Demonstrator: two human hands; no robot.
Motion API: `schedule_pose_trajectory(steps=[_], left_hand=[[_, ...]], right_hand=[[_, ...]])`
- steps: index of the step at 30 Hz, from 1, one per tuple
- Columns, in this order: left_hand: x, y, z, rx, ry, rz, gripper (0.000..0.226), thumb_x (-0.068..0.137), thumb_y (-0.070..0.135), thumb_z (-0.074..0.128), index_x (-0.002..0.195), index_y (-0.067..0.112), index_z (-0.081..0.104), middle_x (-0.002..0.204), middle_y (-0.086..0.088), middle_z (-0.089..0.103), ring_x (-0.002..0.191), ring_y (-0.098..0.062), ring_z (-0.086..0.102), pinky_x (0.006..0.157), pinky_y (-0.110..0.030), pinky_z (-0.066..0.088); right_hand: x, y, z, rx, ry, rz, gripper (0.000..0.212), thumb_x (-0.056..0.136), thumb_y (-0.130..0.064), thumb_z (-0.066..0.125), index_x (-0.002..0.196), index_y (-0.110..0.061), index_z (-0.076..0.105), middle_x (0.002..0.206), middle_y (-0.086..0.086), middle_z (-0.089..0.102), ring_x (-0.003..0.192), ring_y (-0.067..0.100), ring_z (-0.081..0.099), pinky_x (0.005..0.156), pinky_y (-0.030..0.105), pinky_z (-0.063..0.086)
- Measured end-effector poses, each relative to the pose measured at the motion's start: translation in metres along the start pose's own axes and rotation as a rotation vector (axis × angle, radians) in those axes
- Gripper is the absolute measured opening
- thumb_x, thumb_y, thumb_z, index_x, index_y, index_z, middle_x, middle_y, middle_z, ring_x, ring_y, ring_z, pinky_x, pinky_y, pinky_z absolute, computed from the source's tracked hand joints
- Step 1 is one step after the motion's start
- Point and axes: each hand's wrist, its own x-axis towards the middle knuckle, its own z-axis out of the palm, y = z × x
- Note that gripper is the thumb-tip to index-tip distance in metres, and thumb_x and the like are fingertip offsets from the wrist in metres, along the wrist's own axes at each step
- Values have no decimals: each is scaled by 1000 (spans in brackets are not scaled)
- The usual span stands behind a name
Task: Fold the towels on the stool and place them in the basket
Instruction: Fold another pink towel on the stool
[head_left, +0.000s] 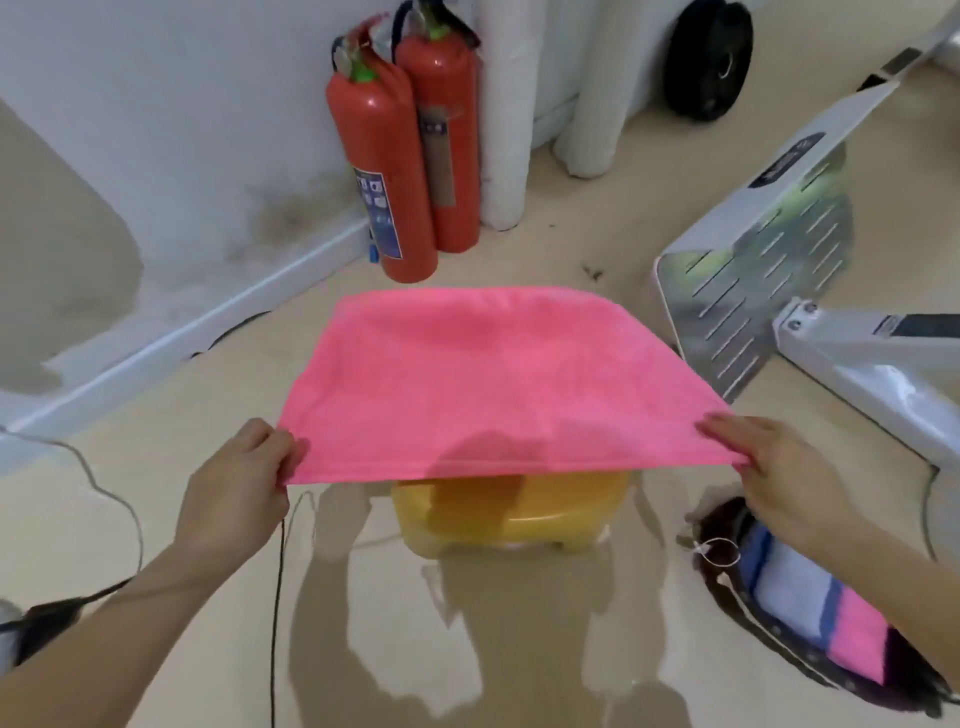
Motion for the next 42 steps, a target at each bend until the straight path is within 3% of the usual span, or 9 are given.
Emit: schedule_pose_trajectory(steps=[5, 10, 13, 17, 23, 29, 34, 38, 42], left_hand=[[-30, -14, 102, 59, -285, 130, 28, 67, 3, 60, 65, 23, 40, 69, 8, 39, 59, -19, 42, 46, -27, 28], [-6, -12, 125, -116, -665, -43, 33, 56, -2, 34, 60, 25, 52, 60, 12, 55, 60, 1, 49, 55, -12, 35], [25, -10, 125, -652, -357, -329, 34, 74, -18, 43, 70, 13, 58, 63, 4, 63, 54, -12, 58, 51, -14, 45], [50, 23, 91, -1199, 21, -543, 23, 85, -9, 50, 88, 14, 52, 80, -13, 63, 59, -25, 59, 52, -27, 54], [38, 118, 66, -563, 56, 72, 10, 82, 12, 65, 81, 22, 66, 84, 7, 68, 79, -10, 59, 75, -26, 45], [-15, 183, 114, 104, -218, 585, 76, 84, 62, 51, 147, 37, 16, 158, 5, 15, 143, -18, 14, 118, -45, 14], [-23, 151, 124, -104, 115, 614, 36, 90, 41, 44, 122, 29, 53, 122, 1, 57, 111, -23, 53, 86, -45, 48], [-21, 127, 117, -70, 183, 655, 28, 89, 32, 45, 104, 19, 65, 96, 0, 62, 88, -23, 58, 72, -37, 51], [-17, 110, 106, -322, 213, 223, 22, 88, 30, 43, 88, 25, 65, 82, 7, 65, 75, -18, 62, 66, -33, 50]], right_hand=[[-28, 47, 94, -32, -325, 15, 67, 73, -1, 47, 122, -46, 51, 117, -12, 60, 109, 19, 56, 89, 30, 47], [2, 64, 138, -12, -605, 63, 69, 76, 1, 35, 135, -36, 37, 134, -10, 48, 112, 7, 49, 80, 4, 35], [32, 64, 143, 270, -589, 258, 50, 86, 3, 42, 119, -34, 51, 116, 3, 66, 90, 16, 64, 64, 15, 47], [45, 34, 124, 865, -404, 493, 27, 95, -36, 50, 116, -24, 61, 112, 14, 66, 83, 27, 65, 72, 37, 52], [5, 2, 131, 900, -626, 621, 75, 78, -81, 33, 81, -11, 60, 87, 17, 59, 75, 33, 63, 67, 44, 56], [-13, 18, 165, 1089, -698, 765, 37, 91, -44, 43, 70, -14, 44, 77, 13, 55, 62, 22, 47, 67, 32, 51], [-12, 10, 167, 1216, -210, 741, 22, 93, 4, 38, 96, -9, 56, 68, 7, 50, 54, 16, 51, 45, 20, 37], [-6, 9, 157, 1210, 91, 700, 39, 85, 11, 49, 118, -10, 56, 90, 13, 56, 62, 20, 52, 57, 29, 44], [9, -10, 106, 1003, 507, 455, 47, 80, 9, 51, 122, -12, 57, 81, 3, 51, 65, 16, 49, 58, 26, 45]])
